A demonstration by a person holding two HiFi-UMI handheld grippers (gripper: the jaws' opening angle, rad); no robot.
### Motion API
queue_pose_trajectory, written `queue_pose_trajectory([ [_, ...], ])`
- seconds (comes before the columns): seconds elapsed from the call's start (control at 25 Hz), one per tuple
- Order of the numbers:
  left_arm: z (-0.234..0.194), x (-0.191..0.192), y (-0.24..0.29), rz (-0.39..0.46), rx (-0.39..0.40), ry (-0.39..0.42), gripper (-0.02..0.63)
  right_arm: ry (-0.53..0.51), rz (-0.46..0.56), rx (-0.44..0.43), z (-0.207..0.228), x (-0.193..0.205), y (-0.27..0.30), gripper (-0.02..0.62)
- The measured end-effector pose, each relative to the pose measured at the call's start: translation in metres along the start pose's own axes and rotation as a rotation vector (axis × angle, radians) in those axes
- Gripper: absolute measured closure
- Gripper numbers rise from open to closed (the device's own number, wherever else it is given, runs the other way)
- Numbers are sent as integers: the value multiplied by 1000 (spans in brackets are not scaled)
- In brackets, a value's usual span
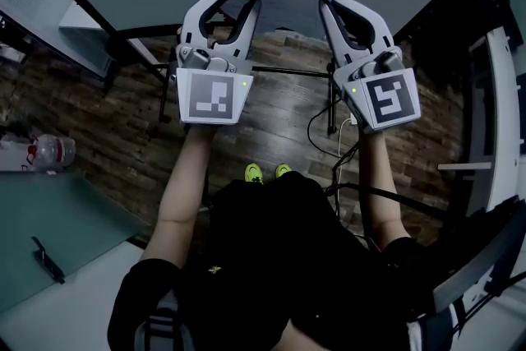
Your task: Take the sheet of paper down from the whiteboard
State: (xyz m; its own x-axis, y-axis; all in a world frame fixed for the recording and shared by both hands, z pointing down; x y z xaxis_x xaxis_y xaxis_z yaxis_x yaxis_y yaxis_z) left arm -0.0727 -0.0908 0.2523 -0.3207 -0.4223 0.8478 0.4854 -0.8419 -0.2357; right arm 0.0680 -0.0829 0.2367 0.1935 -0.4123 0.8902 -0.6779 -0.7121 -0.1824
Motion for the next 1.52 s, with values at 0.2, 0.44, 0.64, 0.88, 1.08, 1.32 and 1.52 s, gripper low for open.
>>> queue_pose_trajectory([
  [0.2,26,-11,-2,-7,-9,8,476,10,18,-25,3,4,-24,568],
  [0.44,28,-11,1,-45,-26,-9,476,57,1,-75,4,5,-23,568],
  [0.64,35,-14,0,-68,-25,-20,476,85,1,-100,4,5,-25,568],
  [0.88,37,-23,-1,-79,-45,-21,476,108,6,-142,4,0,-25,568],
  [1.08,45,-31,-4,-103,-71,-23,476,125,3,-183,4,-1,-31,568],
  [1.32,101,-48,-21,-112,-97,-13,476,126,33,-207,6,7,-86,568],
  [1.52,132,-60,-28,-117,-120,-3,476,134,46,-231,8,12,-119,568],
])
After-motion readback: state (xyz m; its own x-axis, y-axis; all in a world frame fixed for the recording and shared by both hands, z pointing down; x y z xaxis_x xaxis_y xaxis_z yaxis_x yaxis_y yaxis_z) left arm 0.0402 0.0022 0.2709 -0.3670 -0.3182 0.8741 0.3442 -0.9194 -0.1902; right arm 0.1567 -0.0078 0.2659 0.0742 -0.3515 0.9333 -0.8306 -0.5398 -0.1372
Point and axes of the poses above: the fingertips, and each gripper's own axes: y forward along the fingers, z to its right, x out of its underside, the point moved 4 cm from there along -y, backward along the fingers, and after that the axes turned 2 degrees about z, right-handed, at the moved point
